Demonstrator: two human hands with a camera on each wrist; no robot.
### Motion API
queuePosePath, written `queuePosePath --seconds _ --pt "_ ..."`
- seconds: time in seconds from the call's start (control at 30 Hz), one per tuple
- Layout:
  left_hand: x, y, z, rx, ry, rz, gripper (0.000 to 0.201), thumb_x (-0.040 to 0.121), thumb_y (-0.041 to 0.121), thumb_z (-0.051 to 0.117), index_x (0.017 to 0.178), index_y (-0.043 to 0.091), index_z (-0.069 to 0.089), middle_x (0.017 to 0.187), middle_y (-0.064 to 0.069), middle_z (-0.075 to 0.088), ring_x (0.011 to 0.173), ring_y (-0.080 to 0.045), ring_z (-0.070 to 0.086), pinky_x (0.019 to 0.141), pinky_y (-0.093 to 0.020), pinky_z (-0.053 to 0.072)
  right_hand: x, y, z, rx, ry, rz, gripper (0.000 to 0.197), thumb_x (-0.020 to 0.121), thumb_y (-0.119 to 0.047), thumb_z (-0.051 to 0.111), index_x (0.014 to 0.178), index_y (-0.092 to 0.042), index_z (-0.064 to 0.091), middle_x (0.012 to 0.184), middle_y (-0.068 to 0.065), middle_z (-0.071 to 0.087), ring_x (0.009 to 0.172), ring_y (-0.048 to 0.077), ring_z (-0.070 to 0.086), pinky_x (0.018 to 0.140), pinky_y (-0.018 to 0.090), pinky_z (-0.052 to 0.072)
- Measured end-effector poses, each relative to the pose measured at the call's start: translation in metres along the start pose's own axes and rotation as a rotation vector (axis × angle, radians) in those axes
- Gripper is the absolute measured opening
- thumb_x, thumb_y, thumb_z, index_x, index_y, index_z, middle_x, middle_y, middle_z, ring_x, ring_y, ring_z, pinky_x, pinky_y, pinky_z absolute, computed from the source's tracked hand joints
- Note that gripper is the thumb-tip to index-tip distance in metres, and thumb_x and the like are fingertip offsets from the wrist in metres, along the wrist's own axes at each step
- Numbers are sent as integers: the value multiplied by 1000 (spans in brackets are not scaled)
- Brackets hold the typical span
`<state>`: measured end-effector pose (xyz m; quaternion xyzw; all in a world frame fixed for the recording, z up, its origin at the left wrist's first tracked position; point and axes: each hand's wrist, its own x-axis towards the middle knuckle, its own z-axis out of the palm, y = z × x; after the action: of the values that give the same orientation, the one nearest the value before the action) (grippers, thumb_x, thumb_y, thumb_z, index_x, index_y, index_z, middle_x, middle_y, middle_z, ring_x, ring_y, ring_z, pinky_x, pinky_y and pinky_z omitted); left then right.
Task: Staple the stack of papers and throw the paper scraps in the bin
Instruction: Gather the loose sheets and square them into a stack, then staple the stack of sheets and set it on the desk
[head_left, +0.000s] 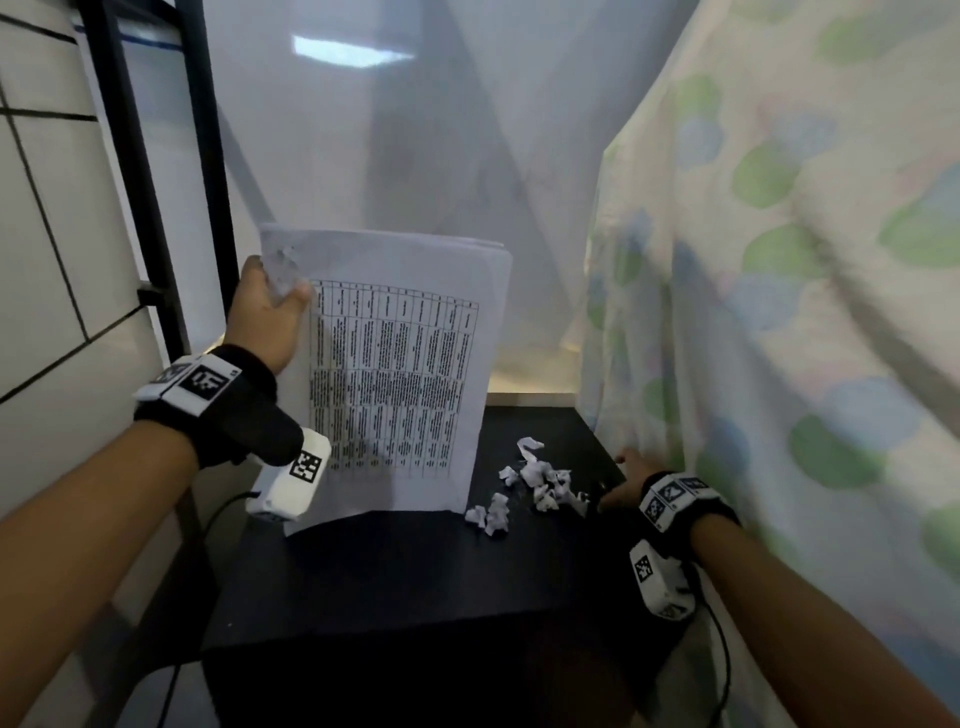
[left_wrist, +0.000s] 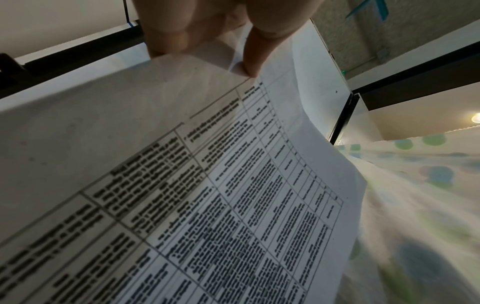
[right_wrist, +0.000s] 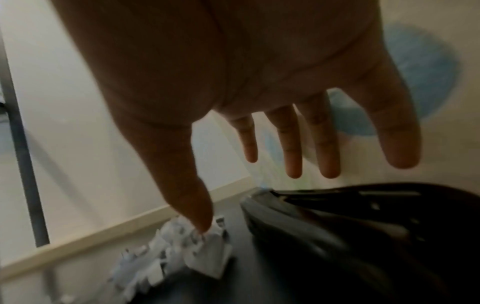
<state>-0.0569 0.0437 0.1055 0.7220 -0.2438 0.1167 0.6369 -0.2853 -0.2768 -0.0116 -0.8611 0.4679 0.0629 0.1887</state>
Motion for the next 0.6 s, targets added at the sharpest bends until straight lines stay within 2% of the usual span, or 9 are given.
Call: queuePosePath --seconds 0.1,0.17,0.23,0.33,0.43,0.5,0.6 --pt "0 0 0 -4 -2 -7 30 96 16 47 124 4 44 107 -5 47 102 -17 45 87 -32 37 19 13 20 -75 -25 42 89 64 -37 79 137 -11 36 137 14 47 125 34 49 102 41 46" --pt "-1 1 0 3 -3 -8 34 96 17 46 127 1 42 107 -4 46 102 -17 44 87 -32 37 32 22 32 -129 24 60 83 71 -43 69 139 -11 36 141 14 44 130 37 45 105 43 43" --pt "-3 3 1 14 -4 -11 36 97 17 45 129 2 41 109 -3 46 103 -16 43 89 -31 36 31 23 37 -147 62 20 69 79 -41 64 136 -10 42 140 13 47 129 33 46 106 37 40" --pt "-4 5 0 -21 0 -8 29 96 13 46 124 6 45 109 -3 47 104 -15 44 91 -30 36 19 17 31 -135 35 4 48 82 -37 61 122 -10 57 126 12 61 113 28 59 91 28 46" --pt "-6 8 0 -43 -7 -22 31 97 12 46 127 3 44 110 -1 47 105 -13 44 91 -28 35 13 8 22 -38 -21 17 50 83 -43 59 119 -8 56 120 10 62 103 24 60 82 26 46" --pt "-9 11 0 -46 -13 -25 34 97 11 45 129 -1 41 110 -1 47 106 -13 44 93 -27 35 5 -6 10 41 23 0 47 87 -42 55 117 -6 56 105 10 60 95 24 59 75 25 43" --pt "-13 17 -1 -60 -28 -27 36 98 9 42 133 0 39 113 2 45 108 -8 41 92 -19 31 -15 -40 -19 212 151 -95 41 88 -30 57 118 -1 56 96 13 59 89 27 58 77 29 45"
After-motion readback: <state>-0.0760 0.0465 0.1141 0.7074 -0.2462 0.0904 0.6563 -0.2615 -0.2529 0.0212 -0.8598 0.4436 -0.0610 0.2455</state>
